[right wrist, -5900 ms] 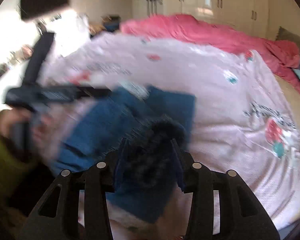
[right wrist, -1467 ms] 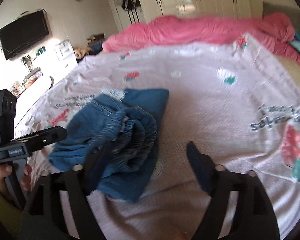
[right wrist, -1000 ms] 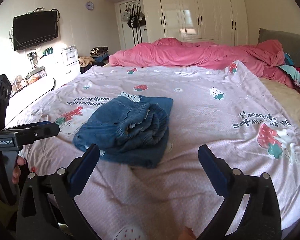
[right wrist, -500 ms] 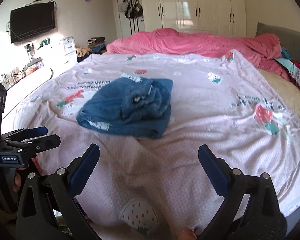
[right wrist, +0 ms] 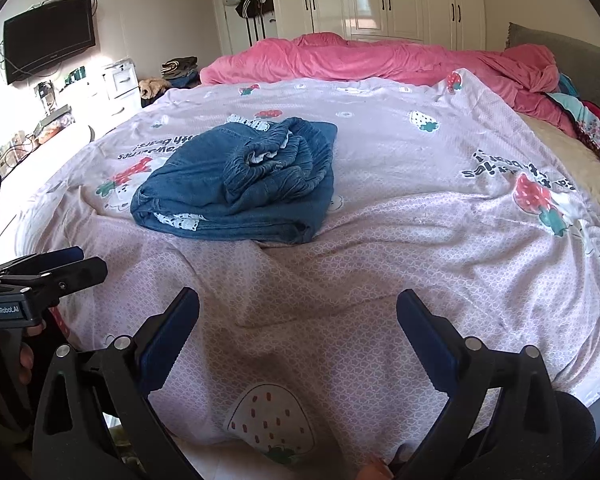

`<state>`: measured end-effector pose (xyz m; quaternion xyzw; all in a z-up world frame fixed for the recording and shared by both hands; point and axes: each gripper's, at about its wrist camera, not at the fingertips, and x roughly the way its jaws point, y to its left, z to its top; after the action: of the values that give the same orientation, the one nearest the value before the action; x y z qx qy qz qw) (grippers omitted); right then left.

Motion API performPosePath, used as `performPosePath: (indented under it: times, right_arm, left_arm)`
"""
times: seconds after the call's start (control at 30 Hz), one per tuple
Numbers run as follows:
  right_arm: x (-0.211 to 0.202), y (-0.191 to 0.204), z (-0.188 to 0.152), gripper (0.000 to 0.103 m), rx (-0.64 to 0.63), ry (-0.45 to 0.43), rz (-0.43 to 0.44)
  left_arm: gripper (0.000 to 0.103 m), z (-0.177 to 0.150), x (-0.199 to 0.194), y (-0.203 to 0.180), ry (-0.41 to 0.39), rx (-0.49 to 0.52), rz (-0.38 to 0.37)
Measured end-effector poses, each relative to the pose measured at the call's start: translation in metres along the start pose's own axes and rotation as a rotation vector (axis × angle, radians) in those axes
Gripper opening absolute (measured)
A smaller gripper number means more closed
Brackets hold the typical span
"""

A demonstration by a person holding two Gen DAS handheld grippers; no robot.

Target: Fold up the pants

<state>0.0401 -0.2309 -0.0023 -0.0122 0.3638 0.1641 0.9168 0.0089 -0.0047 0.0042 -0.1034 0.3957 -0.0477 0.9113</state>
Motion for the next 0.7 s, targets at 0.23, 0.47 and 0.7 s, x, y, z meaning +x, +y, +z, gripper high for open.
performPosePath:
  times: [0.23,0.47,0.7]
  right_arm:
    - [-0.0006,-0.0018,-0.0014,0.099,0.019,0.000,0.004]
    - [0.0006,-0.0025,-0.0010,0.099,0.021,0.002,0.001]
    - [0.0015,-0.0057,-0.0017,0.099,0.027,0.001,-0.006]
  left_arm:
    - [0.094,-0.0002,-0.0005,-0.0016,-0.002,0.001,-0.001]
    - [0.094,-0.0002,-0.0022,-0.0014,-0.006,-0.003,0.004]
    - [0.094,0.0005,-0.0032,-0.0010,-0.012,-0.004,0.004]
